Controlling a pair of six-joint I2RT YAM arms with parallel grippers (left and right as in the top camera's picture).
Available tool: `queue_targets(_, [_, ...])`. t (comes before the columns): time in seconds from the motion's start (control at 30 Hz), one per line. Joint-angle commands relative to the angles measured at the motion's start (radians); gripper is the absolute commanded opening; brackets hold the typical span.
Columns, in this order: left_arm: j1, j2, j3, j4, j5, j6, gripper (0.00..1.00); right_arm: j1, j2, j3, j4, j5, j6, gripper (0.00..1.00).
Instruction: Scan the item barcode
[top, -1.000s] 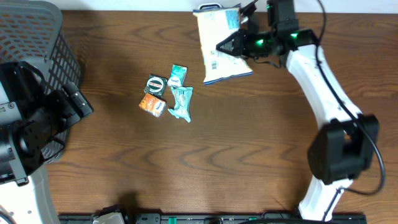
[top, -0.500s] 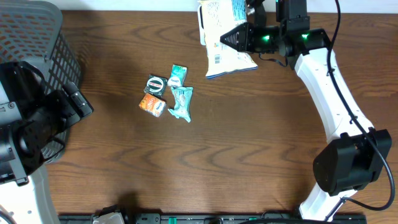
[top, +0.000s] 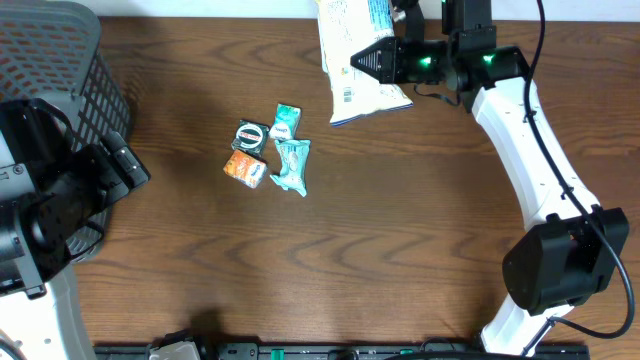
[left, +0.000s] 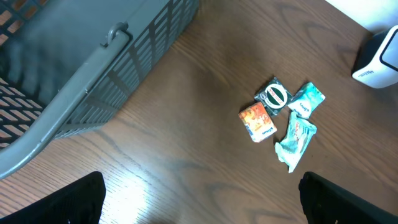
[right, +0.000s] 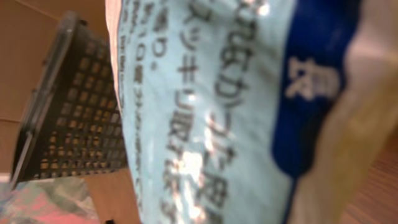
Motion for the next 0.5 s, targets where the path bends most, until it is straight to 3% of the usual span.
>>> queue_targets(0.0, [0.005,0.0,-0.009,-0.002,-0.01,-0.002,0.98,0.026,-0.005,-0.001,-0.045,0.167,-0.021,0.01])
queue_targets(0.07, [0.005,0.0,-0.009,-0.002,-0.01,-0.002,0.98,0.063,-0.004,-0.001,-0.138,0.489,-0.021,0.01])
queue_targets(0.23, [0.005,0.0,-0.009,-0.002,-0.01,-0.002,0.97,0.154,0.015,-0.001,-0.263,1.038,-0.059,0.01])
queue_targets(0.47, [0.005,0.0,-0.009,-0.002,-0.01,-0.002,0.98,0.258,0.149,-0.001,-0.377,1.469,-0.065,0.01])
